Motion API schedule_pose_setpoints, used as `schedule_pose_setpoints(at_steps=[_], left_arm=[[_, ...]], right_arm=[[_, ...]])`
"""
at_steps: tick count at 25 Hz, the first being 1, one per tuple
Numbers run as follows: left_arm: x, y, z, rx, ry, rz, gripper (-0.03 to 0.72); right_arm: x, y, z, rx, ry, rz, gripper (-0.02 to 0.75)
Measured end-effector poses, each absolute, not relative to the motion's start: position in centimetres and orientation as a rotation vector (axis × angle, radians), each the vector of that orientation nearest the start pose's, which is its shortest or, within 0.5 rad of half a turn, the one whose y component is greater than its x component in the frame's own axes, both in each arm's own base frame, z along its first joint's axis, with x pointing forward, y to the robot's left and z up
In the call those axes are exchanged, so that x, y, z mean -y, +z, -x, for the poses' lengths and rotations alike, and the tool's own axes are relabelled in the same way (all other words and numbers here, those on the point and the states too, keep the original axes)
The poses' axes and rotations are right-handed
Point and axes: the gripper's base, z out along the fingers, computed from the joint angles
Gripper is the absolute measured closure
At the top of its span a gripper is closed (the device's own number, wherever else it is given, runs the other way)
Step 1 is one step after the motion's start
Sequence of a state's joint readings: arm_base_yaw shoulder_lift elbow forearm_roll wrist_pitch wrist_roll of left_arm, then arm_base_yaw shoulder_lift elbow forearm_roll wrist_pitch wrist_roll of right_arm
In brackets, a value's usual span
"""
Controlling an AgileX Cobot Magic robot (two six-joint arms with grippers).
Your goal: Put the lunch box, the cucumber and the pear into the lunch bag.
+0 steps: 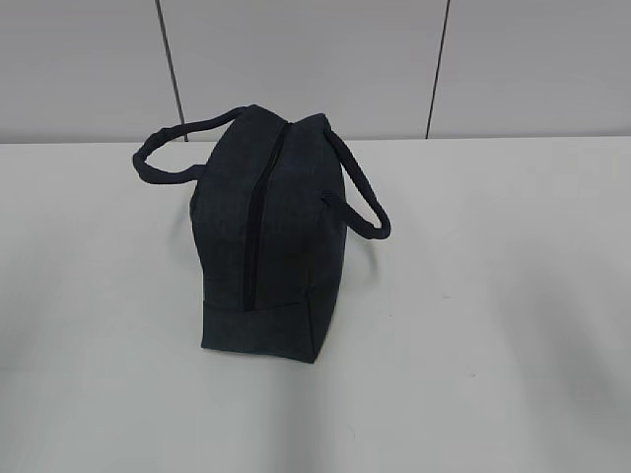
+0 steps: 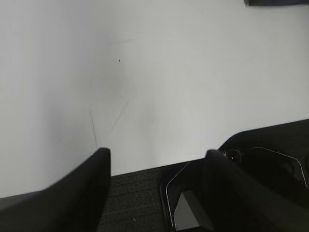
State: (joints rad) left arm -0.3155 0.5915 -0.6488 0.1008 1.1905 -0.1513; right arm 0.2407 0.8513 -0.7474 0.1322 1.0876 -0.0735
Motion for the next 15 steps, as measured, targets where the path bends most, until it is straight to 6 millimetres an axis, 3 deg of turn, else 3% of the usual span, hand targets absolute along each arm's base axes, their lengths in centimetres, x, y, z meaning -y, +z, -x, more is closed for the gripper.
schedule_pose_setpoints(at_steps=[9, 15], left_arm=[[0.4, 28.5, -3.9, -2.425, -0.084, -0.215, 0.264], [0.3, 27.7, -3.3, -2.33, -0.11, -0.215, 0.264]], right_arm=[[-1.7, 29.3, -3.9, -2.4, 0.187, 0.374, 0.313], [-0.3, 27.7, -1.4, -2.287, 0.086, 0.359, 0.313]])
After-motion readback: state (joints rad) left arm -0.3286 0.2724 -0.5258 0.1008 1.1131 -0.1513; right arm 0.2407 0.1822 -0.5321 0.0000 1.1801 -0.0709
